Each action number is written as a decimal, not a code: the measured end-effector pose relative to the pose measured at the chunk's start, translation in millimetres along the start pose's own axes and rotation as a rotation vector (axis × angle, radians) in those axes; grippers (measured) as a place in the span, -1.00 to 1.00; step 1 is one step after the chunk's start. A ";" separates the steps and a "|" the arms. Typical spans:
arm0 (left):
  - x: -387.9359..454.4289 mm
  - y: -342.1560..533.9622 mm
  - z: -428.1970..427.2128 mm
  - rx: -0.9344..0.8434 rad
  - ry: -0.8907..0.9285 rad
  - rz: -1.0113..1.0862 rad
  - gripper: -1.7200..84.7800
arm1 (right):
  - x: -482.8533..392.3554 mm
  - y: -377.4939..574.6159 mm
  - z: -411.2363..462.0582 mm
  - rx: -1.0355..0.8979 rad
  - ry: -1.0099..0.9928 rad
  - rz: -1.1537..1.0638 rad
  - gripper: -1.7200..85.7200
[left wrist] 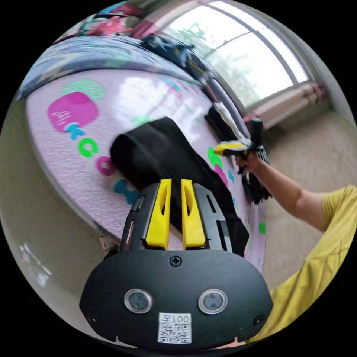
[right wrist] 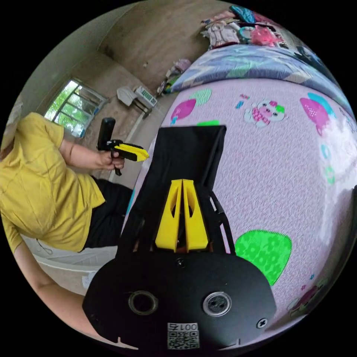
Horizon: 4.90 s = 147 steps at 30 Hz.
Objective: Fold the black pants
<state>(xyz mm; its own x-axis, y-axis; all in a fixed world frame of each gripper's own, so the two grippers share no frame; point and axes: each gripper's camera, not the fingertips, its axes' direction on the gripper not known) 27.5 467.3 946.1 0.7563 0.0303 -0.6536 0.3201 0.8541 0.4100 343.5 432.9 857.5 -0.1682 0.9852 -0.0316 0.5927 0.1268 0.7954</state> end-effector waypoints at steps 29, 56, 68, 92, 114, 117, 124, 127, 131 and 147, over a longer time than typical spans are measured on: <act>-157.2 -56.4 -32.8 0.161 0.288 -0.220 -0.72 | 164.5 -94.9 59.9 -0.133 -0.443 0.208 -0.79; -118.1 -68.4 -31.0 0.265 0.125 0.478 -0.96 | -19.3 -33.1 -71.4 0.275 0.153 -0.144 -0.91; -22.2 154.8 104.8 -0.009 0.057 0.719 -0.95 | -87.0 212.8 -2.6 0.220 0.072 -0.024 -0.91; -44.6 232.4 250.1 -0.121 -0.069 0.561 -0.99 | -65.4 266.8 44.2 0.279 0.068 0.028 -0.94; -126.7 243.1 246.3 -0.129 0.187 -0.250 -0.82 | 44.0 305.6 89.3 0.160 -0.217 0.415 -0.70; -139.6 250.5 238.6 -0.099 0.259 -0.369 -0.77 | 71.5 317.0 96.8 0.217 -0.430 0.506 -0.64; -107.9 251.5 234.8 -0.170 0.323 -0.317 -0.70 | 91.9 306.1 113.3 0.136 -0.545 0.517 -0.65; -97.8 258.5 224.7 -0.143 0.364 -0.343 -0.71 | 95.4 295.7 117.1 0.072 -0.536 0.503 -0.68; -77.8 268.1 211.5 -0.134 0.428 -0.379 -0.74 | 98.5 290.7 120.1 0.030 -0.534 0.508 -0.73; 103.4 309.7 -19.4 -0.218 0.535 -0.267 -0.88 | -40.5 309.5 87.2 0.547 -0.706 0.380 -0.81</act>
<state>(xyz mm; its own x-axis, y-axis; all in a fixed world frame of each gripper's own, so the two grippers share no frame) 193.8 745.0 993.1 0.2591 0.0087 -0.9658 0.2925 0.9523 0.0870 602.5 442.2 1052.2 0.5159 0.7910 -0.3288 0.8243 -0.3540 0.4419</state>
